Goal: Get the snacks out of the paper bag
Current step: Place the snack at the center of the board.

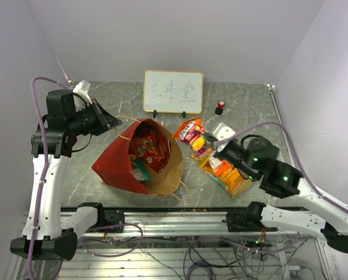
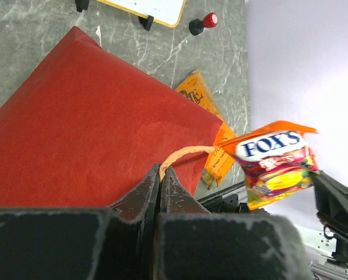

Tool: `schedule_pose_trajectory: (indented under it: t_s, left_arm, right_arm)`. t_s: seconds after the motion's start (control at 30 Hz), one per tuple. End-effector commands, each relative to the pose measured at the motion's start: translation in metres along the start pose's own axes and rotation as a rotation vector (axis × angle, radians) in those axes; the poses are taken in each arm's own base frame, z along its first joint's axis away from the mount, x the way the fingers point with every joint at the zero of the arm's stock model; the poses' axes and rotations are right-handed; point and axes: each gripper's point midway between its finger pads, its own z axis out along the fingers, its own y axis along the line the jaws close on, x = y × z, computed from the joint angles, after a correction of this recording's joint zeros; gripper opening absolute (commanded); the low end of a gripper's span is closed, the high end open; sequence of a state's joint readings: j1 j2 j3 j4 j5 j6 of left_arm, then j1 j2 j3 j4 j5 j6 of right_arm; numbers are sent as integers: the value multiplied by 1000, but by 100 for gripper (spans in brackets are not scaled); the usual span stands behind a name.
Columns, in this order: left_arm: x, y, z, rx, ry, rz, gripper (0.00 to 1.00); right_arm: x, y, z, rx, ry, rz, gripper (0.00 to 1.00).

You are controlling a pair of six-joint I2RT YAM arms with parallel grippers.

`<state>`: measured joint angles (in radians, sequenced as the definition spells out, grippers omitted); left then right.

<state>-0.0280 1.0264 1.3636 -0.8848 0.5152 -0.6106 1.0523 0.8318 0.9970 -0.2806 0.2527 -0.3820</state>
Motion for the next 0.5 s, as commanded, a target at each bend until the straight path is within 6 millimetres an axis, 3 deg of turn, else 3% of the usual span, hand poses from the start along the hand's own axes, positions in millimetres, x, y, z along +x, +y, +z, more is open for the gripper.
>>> schedule_pose_trajectory:
  t_s: [0.0,0.13,0.23,0.33,0.47]
  left_arm:
    - [-4,1,1,-3,-23,8,7]
    - [-7,0,0,-7,-21,13,7]
    - [-9,-3,1,1,-20,10,7]
    - [-8,-5,4,29,-19,-8,7]
    - [-3,-6,10,55,-4,-44,7]
  right_arm:
    - [9,-44,-40,200,53,22,0]
    - [46,-64,-47,426,175,135,0]
    - [71,-62,-37,526,250,217,0]
    - [121,-58,-25,642,303,321,0]
    - [195,-54,-23,752,338,632,0]
